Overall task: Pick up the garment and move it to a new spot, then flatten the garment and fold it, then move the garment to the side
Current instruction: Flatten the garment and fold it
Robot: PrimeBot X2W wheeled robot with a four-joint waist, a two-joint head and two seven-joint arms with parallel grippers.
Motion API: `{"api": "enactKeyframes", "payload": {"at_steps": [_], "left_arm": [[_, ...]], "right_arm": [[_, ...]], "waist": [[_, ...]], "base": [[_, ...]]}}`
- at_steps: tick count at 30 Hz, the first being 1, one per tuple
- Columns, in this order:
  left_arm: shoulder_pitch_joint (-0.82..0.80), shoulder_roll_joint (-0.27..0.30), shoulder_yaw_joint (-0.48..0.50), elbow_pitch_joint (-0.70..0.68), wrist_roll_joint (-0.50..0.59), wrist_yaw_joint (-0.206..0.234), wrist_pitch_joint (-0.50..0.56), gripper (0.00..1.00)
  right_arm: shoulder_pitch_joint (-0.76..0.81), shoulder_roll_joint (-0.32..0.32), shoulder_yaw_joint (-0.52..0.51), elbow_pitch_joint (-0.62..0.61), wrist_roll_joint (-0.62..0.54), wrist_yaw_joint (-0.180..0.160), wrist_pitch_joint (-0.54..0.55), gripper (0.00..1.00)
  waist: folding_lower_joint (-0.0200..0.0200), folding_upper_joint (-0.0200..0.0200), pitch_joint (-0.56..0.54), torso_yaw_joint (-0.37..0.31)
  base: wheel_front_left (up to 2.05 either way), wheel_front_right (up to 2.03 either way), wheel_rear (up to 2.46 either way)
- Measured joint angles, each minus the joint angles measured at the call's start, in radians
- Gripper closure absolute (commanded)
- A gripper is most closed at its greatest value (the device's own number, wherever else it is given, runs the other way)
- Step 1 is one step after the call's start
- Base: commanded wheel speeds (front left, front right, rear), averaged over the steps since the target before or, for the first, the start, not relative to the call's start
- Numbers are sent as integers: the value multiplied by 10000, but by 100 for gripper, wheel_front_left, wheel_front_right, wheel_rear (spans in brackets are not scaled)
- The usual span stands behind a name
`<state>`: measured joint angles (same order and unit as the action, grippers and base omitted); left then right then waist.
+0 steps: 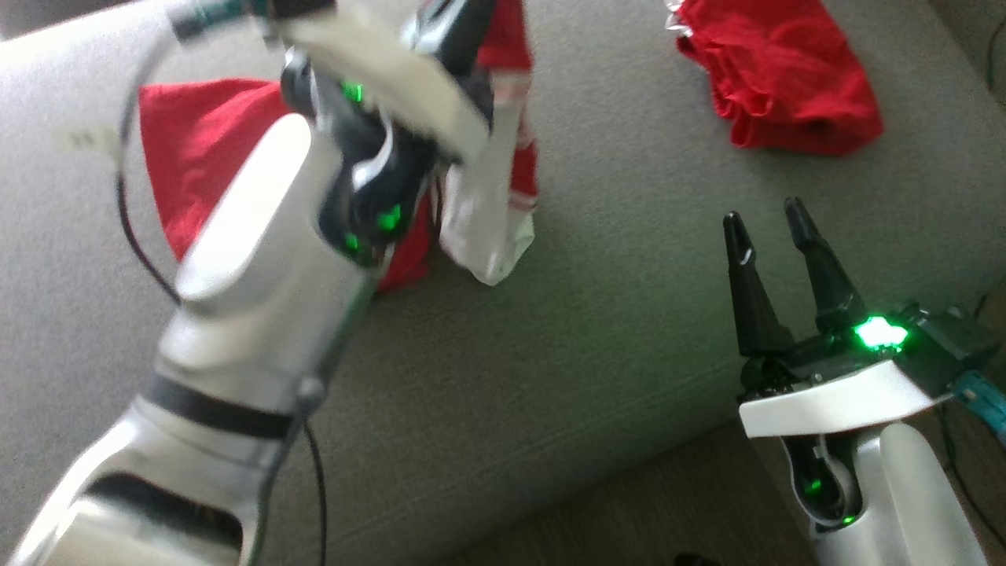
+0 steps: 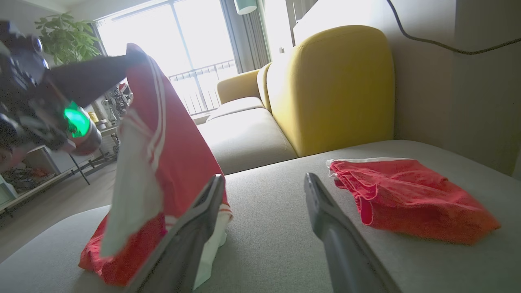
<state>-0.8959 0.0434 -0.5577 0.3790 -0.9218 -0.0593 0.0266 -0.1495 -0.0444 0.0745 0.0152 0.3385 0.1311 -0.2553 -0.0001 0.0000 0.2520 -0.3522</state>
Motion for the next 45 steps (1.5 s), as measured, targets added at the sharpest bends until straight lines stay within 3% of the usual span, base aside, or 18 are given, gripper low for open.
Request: {"api": "enactKeyframes", "payload": {"at_steps": [3,6,12,18,24,25,26,28,30,34,35,36,37,41,45], "left_arm": [[-796,-46,226,-594,-826,688,529,100],[-1733,-65,282,-1114,-928,1191,399,100],[-3545,-186,773,-1396,-1220,1914,-736,100],[-3957,-188,1718,-464,-2023,2604,-1793,100],[-1736,366,2186,487,-2516,3020,-1691,100],[-204,821,2522,1089,-2769,3179,-1730,100],[-204,821,2522,1089,-2769,3179,-1730,100],[1257,1313,2869,1735,-2907,3233,-1927,100],[2356,1645,3218,2307,-3058,3187,-2173,100],[3189,2056,3522,2719,-2884,2541,-2592,100],[3175,2115,3605,2734,-2765,2389,-2658,82],[3155,2142,3724,2727,-2646,2203,-2683,52],[3155,2163,3824,2721,-2533,1998,-2746,0],[3229,2163,4800,2499,-1641,1356,-2765,0],[3848,1776,5747,1152,107,901,-2834,0]], "right_arm": [[119,0,23,94,77,0,0,0],[403,-2,29,186,142,0,0,0],[580,-2,4,244,130,0,0,0],[578,-2,-90,240,40,0,0,0],[581,-2,-123,238,42,0,0,0],[582,-2,-128,232,42,0,0,0],[582,-2,-128,232,42,0,0,0],[579,0,-125,213,40,0,0,0],[579,-2,-148,217,2,0,0,0],[575,0,-211,228,-184,0,0,0],[574,0,-236,236,-240,0,0,0],[573,-2,-267,257,-282,0,0,0],[569,-2,-276,286,-353,0,0,0],[563,0,-249,433,-541,0,0,0],[559,0,-184,499,-587,0,0,0]], "waist": [[0,0,-268,-169],[0,0,-548,-291],[0,0,-1022,-248],[0,0,-1149,301],[0,0,-1197,773],[1,0,-1153,926],[1,0,-1153,926],[1,0,-1037,1036],[2,0,-896,1137],[2,0,-624,1357],[1,0,-557,1426],[1,0,-493,1500],[2,0,-430,1581],[2,0,-189,1907],[2,0,7,2140]], "base": [[0,0,0],[0,0,0],[0,0,0],[0,0,0],[0,0,0],[0,0,0],[0,0,0],[0,0,0],[0,0,0],[0,0,0],[0,0,0],[0,0,0],[0,0,0],[0,0,0],[0,0,0]]}}
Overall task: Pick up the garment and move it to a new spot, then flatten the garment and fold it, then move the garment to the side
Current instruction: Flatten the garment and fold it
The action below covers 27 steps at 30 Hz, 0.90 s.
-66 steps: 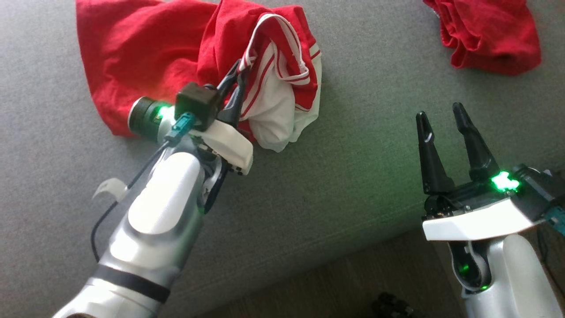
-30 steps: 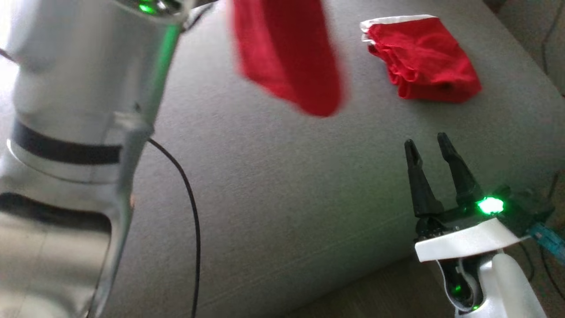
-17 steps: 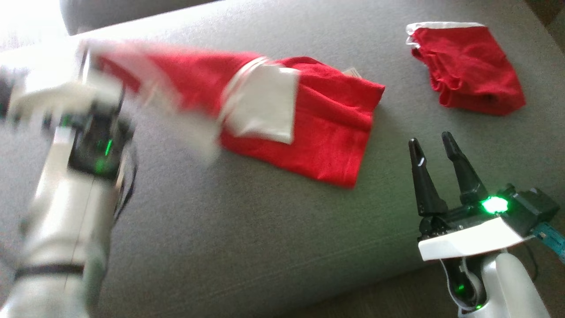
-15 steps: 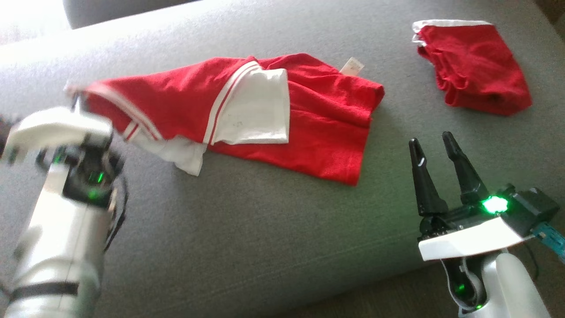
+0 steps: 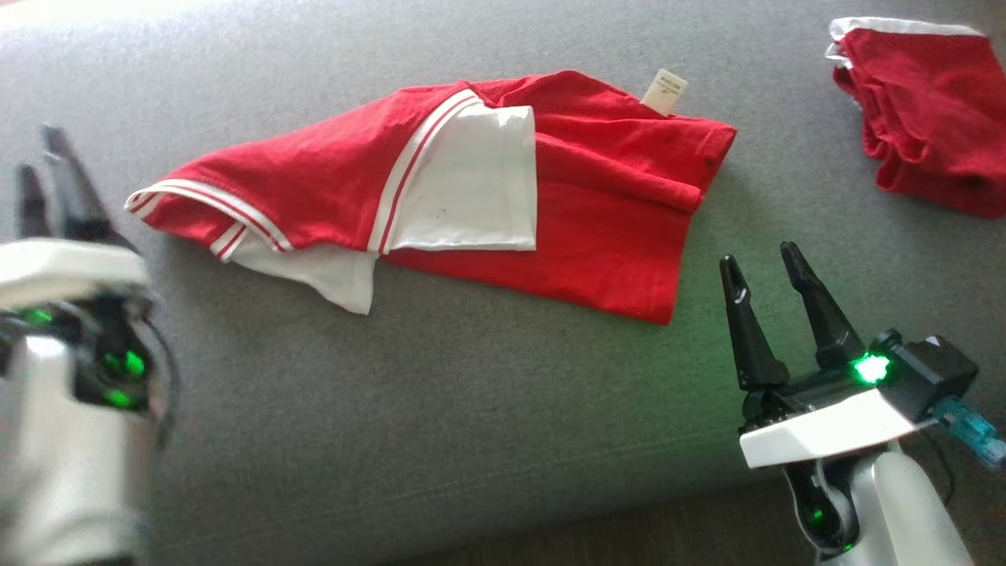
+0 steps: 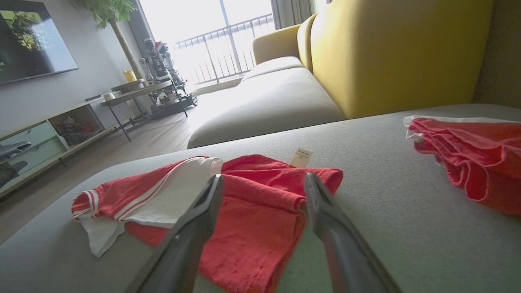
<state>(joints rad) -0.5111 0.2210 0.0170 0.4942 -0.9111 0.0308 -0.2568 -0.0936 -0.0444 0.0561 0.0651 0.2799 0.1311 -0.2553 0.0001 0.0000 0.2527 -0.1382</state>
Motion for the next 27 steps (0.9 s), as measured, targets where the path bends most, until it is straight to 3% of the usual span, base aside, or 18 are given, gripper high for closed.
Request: {"api": "enactKeyframes", "payload": {"at_steps": [5,11,21,27], "left_arm": [[1869,-1210,-127,-1440,2102,-500,2,0],[3045,-1636,-863,-2266,3689,-788,2,0],[2699,-1340,-3960,-1856,6941,-1379,4,0],[1480,-1068,-4980,-1243,8228,-1453,4,0]], "right_arm": [[0,0,-42,4,-96,0,0,0],[0,0,-23,54,-161,0,0,0],[-40,-2,111,54,-161,0,0,0],[-154,-2,77,40,-146,0,0,0]], "waist": [[0,0,105,171],[-1,0,25,282],[-1,0,60,-71],[-1,0,304,-438]], "base": [[0,0,0],[0,0,0],[0,0,0],[0,0,0]]}}
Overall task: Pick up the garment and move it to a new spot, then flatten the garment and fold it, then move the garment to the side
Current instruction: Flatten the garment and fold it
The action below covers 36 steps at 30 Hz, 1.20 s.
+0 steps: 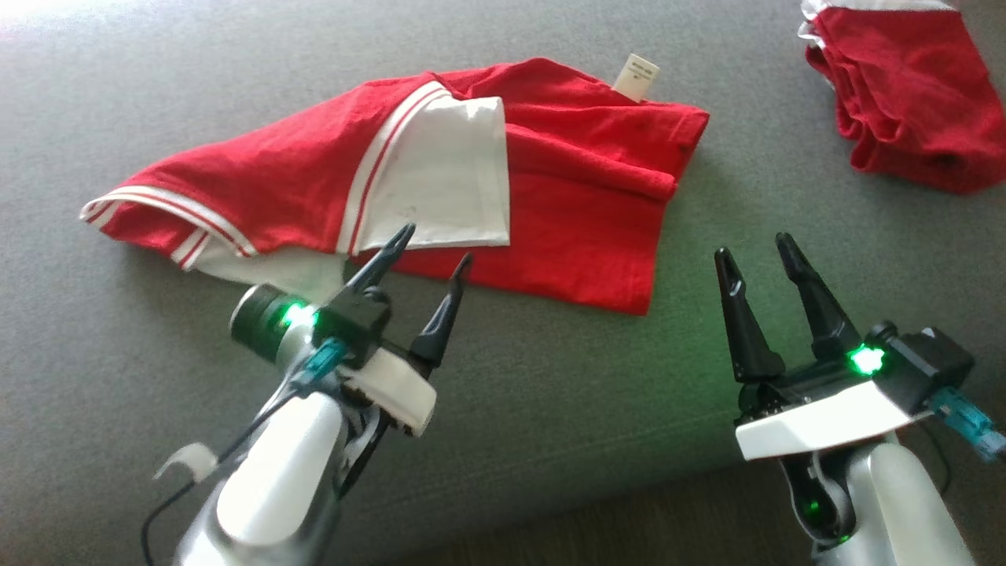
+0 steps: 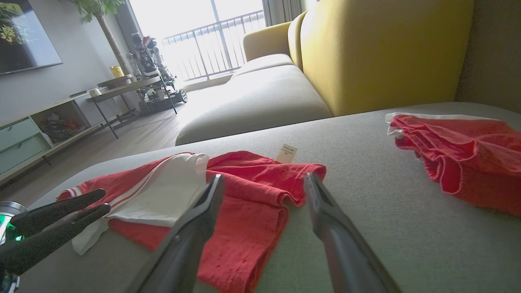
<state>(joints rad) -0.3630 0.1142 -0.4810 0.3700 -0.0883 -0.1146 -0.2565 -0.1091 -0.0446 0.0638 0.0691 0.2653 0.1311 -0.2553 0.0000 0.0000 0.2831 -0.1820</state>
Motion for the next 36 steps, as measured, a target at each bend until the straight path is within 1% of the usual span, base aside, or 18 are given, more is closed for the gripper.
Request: {"api": "enactKeyframes", "payload": {"at_steps": [3,5,8,13,17,24,25,26,27,28,29,36], "left_arm": [[-494,42,-370,389,550,4,0,0],[-699,40,-604,692,708,2,0,0],[-914,35,-844,1256,807,-2,0,0],[-1396,25,-926,1914,930,6,0,0],[-1753,8,-989,2180,1035,90,0,0],[-2044,-42,-1294,2495,1127,88,0,0],[-2084,-48,-1338,2539,1135,88,0,5],[-2143,-56,-1392,2604,1133,90,0,42],[-2197,-77,-1411,2692,1133,121,0,60],[-2227,-94,-1430,2771,1133,182,0,93],[-2238,-96,-1455,2807,1133,182,0,100],[-2248,-109,-1425,2675,961,359,0,100]], "right_arm": [[-82,2,-4,-21,13,0,0,0],[-82,2,8,-21,59,0,0,0],[-83,0,15,-29,88,0,0,0],[-92,2,19,-59,119,0,0,0],[-120,2,17,-104,150,0,0,0],[-300,2,15,-194,171,0,0,0],[-300,2,13,-196,171,0,0,0],[-300,2,13,-198,171,0,0,0],[-300,2,13,-198,171,0,0,0],[-300,2,12,-199,171,0,0,0],[-300,2,6,-201,171,0,0,0],[-310,2,-6,-222,173,0,0,0]], "waist": [[0,0,122,-175],[0,0,190,-291],[0,0,281,-454],[0,0,414,-638],[0,0,515,-721],[0,0,708,-775],[1,0,733,-780],[1,0,755,-784],[1,0,773,-787],[0,0,789,-790],[0,0,803,-791],[0,0,812,-705]], "base": [[0,0,0],[0,0,0],[0,0,0],[0,0,0],[0,0,0],[0,0,0],[0,0,0],[0,0,0],[0,0,0],[0,0,0],[0,0,0],[0,0,0]]}}
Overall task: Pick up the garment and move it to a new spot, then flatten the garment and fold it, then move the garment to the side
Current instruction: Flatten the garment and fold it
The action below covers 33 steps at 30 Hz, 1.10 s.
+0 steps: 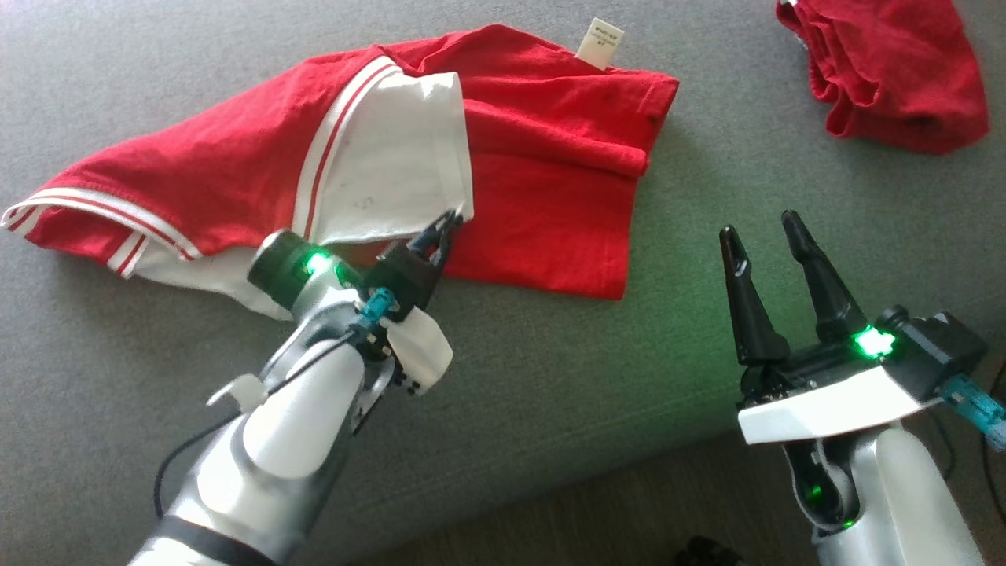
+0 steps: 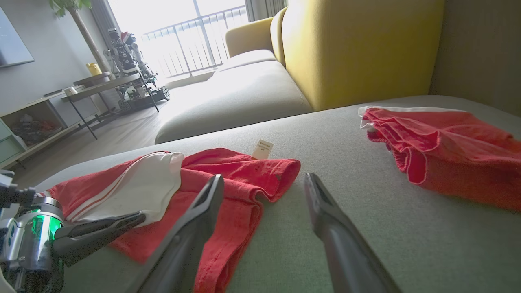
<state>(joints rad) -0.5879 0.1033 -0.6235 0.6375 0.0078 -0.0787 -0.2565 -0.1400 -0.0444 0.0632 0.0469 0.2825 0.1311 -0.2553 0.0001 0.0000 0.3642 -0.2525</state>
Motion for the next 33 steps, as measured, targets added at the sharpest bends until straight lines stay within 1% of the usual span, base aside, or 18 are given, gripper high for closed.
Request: {"api": "enactKeyframes", "payload": {"at_steps": [2,4,6,7,8,11,14,17,21,24,30,33], "left_arm": [[-5,46,203,-437,-134,40,0,100],[-61,174,336,-1001,-244,190,-2,100],[-109,282,546,-1569,-286,278,-2,100],[-106,387,589,-1858,-288,343,-2,100],[-75,617,685,-2414,-286,449,-2,100],[-25,882,953,-3313,-288,608,-2,100],[149,1112,1160,-4132,-268,748,-4,100],[244,1473,1244,-4746,-144,932,-4,100],[337,1749,1528,-5258,-123,1066,-4,100],[341,1910,1593,-5436,-127,1139,-4,100],[578,2065,1714,-5515,-190,1139,-4,100],[657,2065,1716,-5515,-213,1139,-4,100]], "right_arm": [[-52,0,-19,-4,0,0,0,0],[-251,0,-56,-4,61,0,0,0],[-567,0,-58,102,656,0,0,0],[-757,0,-59,272,1302,0,0,0],[-1179,-10,-13,918,1952,0,-2,0],[-1882,-13,182,2086,2161,0,-2,0],[-2812,-27,224,3545,2303,0,-2,0],[-3790,-44,284,4980,2886,0,-2,0],[-4939,-75,380,6763,3436,0,0,0],[-5606,-90,426,7722,3923,0,0,0],[-6472,-102,476,8773,4295,0,0,0],[-6583,-113,522,8970,4479,0,0,0]], "waist": [[0,0,9,48],[0,0,18,105],[0,0,19,174],[-1,0,16,209],[0,0,3,269],[0,0,-7,399],[-1,0,2,590],[0,0,38,812],[0,0,153,1038],[0,0,252,1173],[0,0,387,1325],[0,0,400,1367]], "base": [[0,0,0],[0,0,0],[0,0,0],[0,0,0],[0,0,0],[0,0,0],[0,0,0],[0,0,0],[0,0,0],[0,0,0],[0,0,0],[0,0,0]]}}
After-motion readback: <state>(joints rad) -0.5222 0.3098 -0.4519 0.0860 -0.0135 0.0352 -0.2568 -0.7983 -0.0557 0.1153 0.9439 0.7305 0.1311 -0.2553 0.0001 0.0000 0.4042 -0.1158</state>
